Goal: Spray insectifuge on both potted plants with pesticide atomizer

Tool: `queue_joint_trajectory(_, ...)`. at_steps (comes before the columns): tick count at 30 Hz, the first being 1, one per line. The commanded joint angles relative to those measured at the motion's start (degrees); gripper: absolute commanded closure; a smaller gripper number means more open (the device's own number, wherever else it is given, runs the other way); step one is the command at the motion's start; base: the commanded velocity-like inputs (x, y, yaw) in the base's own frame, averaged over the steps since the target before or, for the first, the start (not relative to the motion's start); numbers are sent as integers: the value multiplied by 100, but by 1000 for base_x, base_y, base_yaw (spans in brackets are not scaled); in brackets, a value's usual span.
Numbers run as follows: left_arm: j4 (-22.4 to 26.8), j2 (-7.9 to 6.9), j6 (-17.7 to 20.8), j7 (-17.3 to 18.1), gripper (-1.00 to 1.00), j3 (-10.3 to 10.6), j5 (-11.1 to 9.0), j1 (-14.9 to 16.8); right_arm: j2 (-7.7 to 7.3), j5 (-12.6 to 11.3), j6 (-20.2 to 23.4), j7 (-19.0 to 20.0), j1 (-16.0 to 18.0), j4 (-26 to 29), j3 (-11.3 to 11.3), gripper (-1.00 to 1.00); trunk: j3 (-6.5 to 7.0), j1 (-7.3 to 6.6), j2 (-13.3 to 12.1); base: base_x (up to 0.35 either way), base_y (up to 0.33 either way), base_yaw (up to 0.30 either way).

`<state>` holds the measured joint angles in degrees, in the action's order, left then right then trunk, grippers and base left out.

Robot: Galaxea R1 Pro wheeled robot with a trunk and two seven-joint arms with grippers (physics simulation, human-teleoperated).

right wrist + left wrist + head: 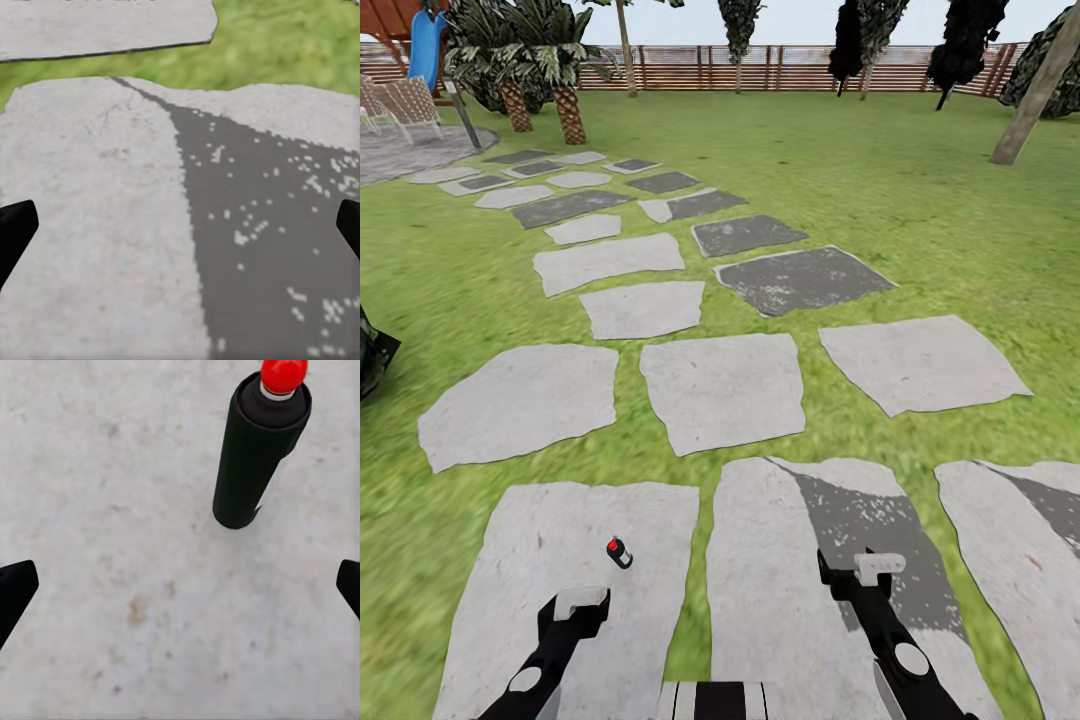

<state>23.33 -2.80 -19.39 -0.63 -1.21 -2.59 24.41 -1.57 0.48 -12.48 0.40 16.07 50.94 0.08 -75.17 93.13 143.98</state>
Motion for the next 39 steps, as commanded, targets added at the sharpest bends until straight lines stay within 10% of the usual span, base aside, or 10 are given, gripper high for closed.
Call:
queue_joint_trajectory(1,-4,1,-20,-7,-100,7,-25,2,-1,5,-15,4,2,-5,1,-100,-4,-1,1,0,0,0)
queue_joint_trajectory(39,-1,-45,-64,-8,-100,-16,57,2,6,5,-18,22,2,-15,18,-100,-4,-1,1,100,-66,0)
